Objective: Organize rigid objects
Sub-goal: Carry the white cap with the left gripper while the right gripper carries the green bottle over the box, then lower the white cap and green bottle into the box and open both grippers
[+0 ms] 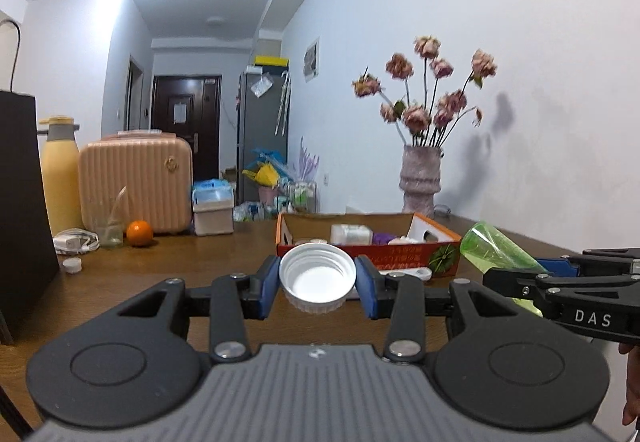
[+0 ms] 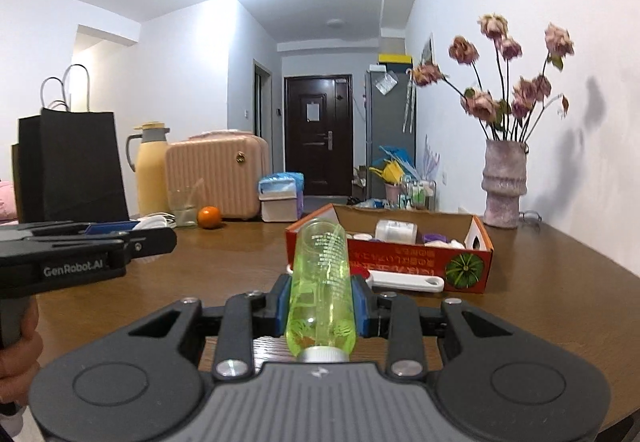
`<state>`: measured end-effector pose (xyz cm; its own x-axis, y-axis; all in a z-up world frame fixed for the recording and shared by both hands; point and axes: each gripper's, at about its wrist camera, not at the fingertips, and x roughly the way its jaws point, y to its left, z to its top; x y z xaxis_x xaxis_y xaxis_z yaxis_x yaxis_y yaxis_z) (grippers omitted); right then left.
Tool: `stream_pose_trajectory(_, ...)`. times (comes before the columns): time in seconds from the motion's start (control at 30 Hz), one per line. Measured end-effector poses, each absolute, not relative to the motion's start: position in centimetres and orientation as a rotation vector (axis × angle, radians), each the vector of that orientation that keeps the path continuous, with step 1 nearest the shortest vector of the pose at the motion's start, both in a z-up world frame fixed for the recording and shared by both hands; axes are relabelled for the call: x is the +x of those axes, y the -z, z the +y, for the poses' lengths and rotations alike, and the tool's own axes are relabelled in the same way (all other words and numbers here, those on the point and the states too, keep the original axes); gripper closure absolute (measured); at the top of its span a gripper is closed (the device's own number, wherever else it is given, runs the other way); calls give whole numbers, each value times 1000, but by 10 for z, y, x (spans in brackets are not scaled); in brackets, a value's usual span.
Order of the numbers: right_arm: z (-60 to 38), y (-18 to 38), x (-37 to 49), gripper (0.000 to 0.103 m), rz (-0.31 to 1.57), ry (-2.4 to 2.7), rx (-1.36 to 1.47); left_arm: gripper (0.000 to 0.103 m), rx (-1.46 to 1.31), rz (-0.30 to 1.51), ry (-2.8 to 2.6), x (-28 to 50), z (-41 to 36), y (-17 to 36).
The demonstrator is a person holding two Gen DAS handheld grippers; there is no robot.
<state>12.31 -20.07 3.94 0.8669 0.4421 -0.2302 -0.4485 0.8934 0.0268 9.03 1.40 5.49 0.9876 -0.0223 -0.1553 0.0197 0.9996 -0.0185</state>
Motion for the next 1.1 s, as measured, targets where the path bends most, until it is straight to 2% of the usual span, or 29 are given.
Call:
stream_pose_trajectory(0.27,-206,-39,120,73,234,-463,-7,62,-8,151,34,95,10,-58)
stream_pose_trajectory(0.53,-211,-26,161,73,286,-461,3,62,28,192,34,145,10,-52)
stream_pose_trajectory(0.9,-217,-59,292,73,277,-451,-70,62,114,219,66,293,21,-71)
stream_pose_trajectory(1.1,-201,-67,402,73,366,-459,-140,62,81,366,102,404,34,-64)
